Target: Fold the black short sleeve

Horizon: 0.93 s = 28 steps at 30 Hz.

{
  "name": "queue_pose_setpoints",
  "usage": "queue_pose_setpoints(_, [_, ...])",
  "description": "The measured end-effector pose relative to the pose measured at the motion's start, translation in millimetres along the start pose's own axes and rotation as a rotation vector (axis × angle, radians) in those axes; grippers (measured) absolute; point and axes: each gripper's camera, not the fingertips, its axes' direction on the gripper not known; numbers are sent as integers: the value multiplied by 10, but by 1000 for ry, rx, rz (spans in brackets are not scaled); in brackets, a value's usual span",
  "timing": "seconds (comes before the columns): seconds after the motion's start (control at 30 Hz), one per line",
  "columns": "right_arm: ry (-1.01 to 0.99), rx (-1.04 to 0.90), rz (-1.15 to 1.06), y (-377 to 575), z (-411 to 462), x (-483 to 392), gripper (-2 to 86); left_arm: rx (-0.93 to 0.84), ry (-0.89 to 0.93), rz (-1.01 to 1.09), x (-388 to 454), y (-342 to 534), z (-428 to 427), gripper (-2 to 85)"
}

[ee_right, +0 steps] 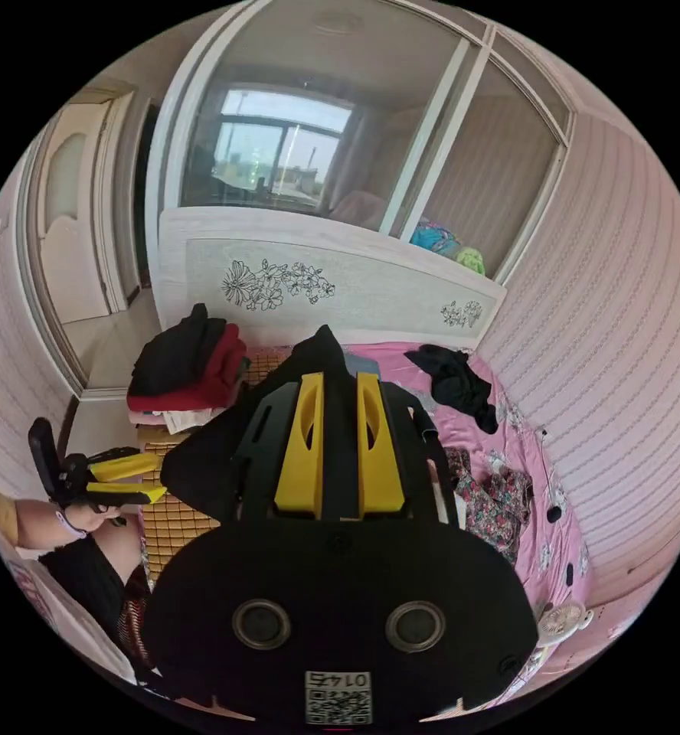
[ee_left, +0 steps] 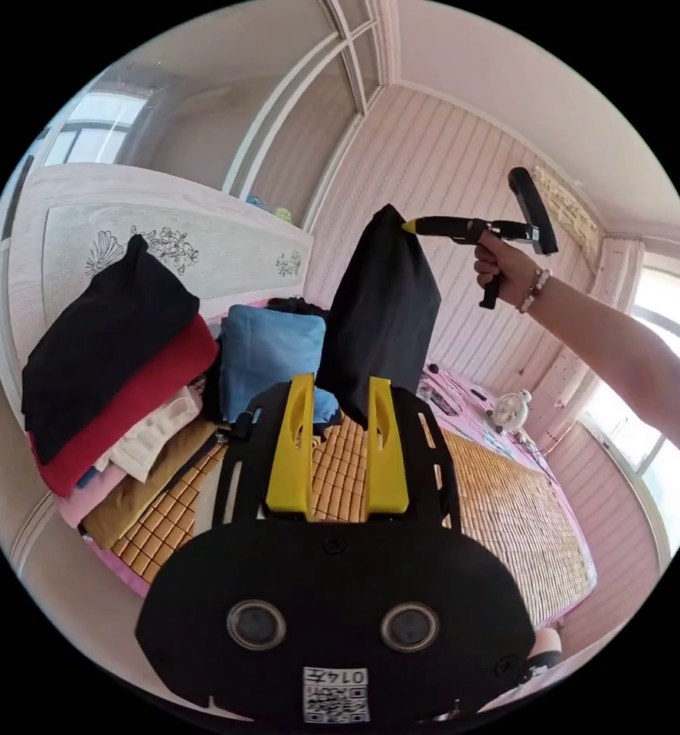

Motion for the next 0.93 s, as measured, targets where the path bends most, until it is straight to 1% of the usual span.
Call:
queue_pose_setpoints(0.03, [-26, -41, 57, -99, 270, -70, 96, -2, -41, 4, -76, -14, 34, 105])
queue_pose_setpoints(0.07, [-72, -29, 91, -43, 454, -193, 100, -24, -122, 12, -219, 18, 93, 107])
queue_pose_setpoints(0.13, [-116, 5, 89, 285, 633, -461, 101, -115, -132, -1, -436, 183, 125, 108])
queue_pose_setpoints(0.2, [5, 43, 44, 887, 676, -803, 91, -215, -52, -9, -621, 619, 6, 101])
queue_pose_setpoints(0.27, [261, 68, 7, 2001, 626, -1267, 75, -263, -29, -11, -669, 1010, -214, 92])
queue_pose_setpoints(0.3, [302, 48, -7, 2297, 606, -1372, 74, -277, -25, -15, -670, 1253, -414, 79])
queue_pose_setpoints(0.33, [325, -35, -24, 2860, 537, -1545, 74, -283, -20, -20, -664, 1362, -524, 70])
queue_pose_setpoints(0.37, [277, -149, 16, 3380, 420, -1658, 74, -288, -7, -38, -640, 1555, -754, 42])
queue_pose_setpoints(0.4, [244, -207, 57, 3626, 345, -1697, 75, -278, 14, -52, -592, 1713, -970, 4])
queue_pose_setpoints(0.47, [143, -379, 285, 4507, -55, -1835, 71, -249, 26, -56, -466, 1893, -1233, -4])
queue_pose_setpoints(0.53, [130, -433, 406, 5000, -407, -1995, 61, -249, 22, -4, -288, 1984, -1357, -7])
queue_pose_setpoints(0.57, [146, -428, 446, 5229, -626, -2128, 53, -254, 20, 26, -187, 2010, -1386, -8])
queue_pose_setpoints(0.67, [224, -452, 531, 5550, -914, -2376, 52, -239, 66, 46, -34, 1983, -1427, -7])
queue_pose_setpoints(0.77, [269, -451, 580, 5647, -1000, -2469, 58, -216, 117, 52, 73, 1898, -1511, -1])
queue_pose_setpoints(0.83, [273, -418, 606, 5649, -1009, -2449, 50, -201, 138, 57, 99, 1862, -1600, 19])
queue_pose_setpoints(0.93, [220, -332, 614, 5558, -932, -2384, 27, -188, 138, 48, 8, 1852, -1777, 44])
